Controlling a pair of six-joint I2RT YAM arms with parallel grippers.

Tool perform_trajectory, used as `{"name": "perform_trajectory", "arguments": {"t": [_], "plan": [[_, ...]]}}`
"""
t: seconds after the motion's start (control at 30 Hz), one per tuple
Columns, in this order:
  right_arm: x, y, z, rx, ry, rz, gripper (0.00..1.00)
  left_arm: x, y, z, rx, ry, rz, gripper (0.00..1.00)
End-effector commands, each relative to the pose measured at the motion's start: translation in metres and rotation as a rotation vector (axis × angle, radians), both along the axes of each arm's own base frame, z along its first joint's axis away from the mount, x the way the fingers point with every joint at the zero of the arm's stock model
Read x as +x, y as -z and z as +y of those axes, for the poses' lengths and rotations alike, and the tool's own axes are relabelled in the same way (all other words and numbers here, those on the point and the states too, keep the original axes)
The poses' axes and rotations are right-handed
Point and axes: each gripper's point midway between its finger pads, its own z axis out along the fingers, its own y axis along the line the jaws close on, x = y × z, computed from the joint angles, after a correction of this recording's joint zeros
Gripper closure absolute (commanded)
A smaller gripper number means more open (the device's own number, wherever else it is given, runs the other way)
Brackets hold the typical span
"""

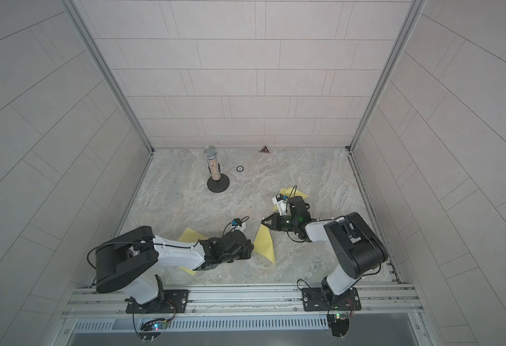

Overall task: Fold the square paper diagonally
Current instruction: Fold the paper at the center of the board.

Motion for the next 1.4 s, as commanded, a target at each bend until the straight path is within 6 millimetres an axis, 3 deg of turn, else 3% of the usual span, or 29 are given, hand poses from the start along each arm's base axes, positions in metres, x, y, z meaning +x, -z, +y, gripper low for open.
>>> {"name": "perform_trajectory", "arguments": {"t": [0.0, 0.13, 0.27, 0.4, 0.53, 0.8, 1.1, 1.37], "plan": [[0.005, -0.005, 0.000, 0.013, 0.004, -0.027, 1.00, -0.029, 0.059, 0.056, 0.272, 0.014, 0.126, 1.00], [0.006, -0.005, -0.001, 0.010, 0.013, -0.013, 0.97, -0.030, 0.059, 0.057, 0.274, 0.012, 0.127, 1.00], [0.001, 0.009, -0.015, -0.095, 0.052, 0.044, 0.60, -0.030, 0.060, 0.057, 0.276, 0.012, 0.129, 1.00], [-0.014, 0.021, -0.037, -0.228, 0.098, 0.112, 0.52, -0.029, 0.060, 0.057, 0.275, 0.009, 0.127, 1.00], [-0.033, 0.026, -0.061, -0.348, 0.165, 0.193, 0.50, -0.029, 0.060, 0.056, 0.273, 0.012, 0.127, 1.00], [-0.080, 0.031, -0.072, -0.299, 0.248, 0.332, 0.50, -0.030, 0.061, 0.056, 0.274, 0.015, 0.127, 1.00], [-0.097, 0.039, -0.052, -0.169, 0.270, 0.369, 0.54, -0.029, 0.062, 0.055, 0.269, 0.014, 0.127, 1.00], [-0.096, 0.037, -0.028, -0.089, 0.239, 0.366, 0.64, -0.030, 0.062, 0.056, 0.271, 0.016, 0.127, 1.00]]}}
